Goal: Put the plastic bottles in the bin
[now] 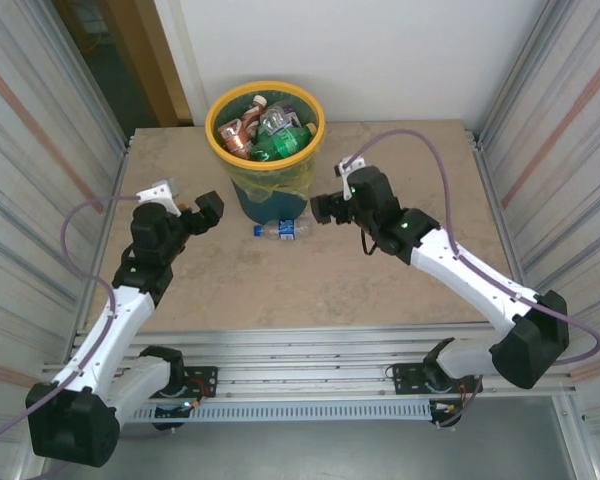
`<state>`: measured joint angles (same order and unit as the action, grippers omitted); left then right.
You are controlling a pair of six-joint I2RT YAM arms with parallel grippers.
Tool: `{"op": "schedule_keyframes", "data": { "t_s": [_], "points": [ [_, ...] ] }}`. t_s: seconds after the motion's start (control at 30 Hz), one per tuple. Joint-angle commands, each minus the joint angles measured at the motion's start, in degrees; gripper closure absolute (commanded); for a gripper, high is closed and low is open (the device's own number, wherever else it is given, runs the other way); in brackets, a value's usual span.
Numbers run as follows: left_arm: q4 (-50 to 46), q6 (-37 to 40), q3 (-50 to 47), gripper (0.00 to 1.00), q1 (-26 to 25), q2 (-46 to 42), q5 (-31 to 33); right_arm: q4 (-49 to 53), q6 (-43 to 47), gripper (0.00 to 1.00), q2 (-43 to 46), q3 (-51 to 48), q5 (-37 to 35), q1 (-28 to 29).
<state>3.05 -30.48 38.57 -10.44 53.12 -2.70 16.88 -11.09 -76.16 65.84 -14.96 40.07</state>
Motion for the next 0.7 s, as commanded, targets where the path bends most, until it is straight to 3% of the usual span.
{"op": "schedule_keyframes", "data": {
  "t_s": [0.0, 0.37, 0.67],
  "points": [
    [1.77, -1.87, -0.73, 0.01, 0.77, -0.77, 1.74, -1.54, 3.20, 0.02, -1.67, -3.53, -2.12, 1.28],
    [2.06, -3.09, -1.47, 0.01, 1.47, 0.38, 1.03, -12.63, 6.10, 0.02, -16.26, -7.56, 7.16, 2.36],
    [2.32, -3.37, -1.57, 0.01, 1.74, 1.38, 0.30, -21.79, 8.37, 0.02, -22.49, -6.94, 13.69, 0.81]
  ]
}}
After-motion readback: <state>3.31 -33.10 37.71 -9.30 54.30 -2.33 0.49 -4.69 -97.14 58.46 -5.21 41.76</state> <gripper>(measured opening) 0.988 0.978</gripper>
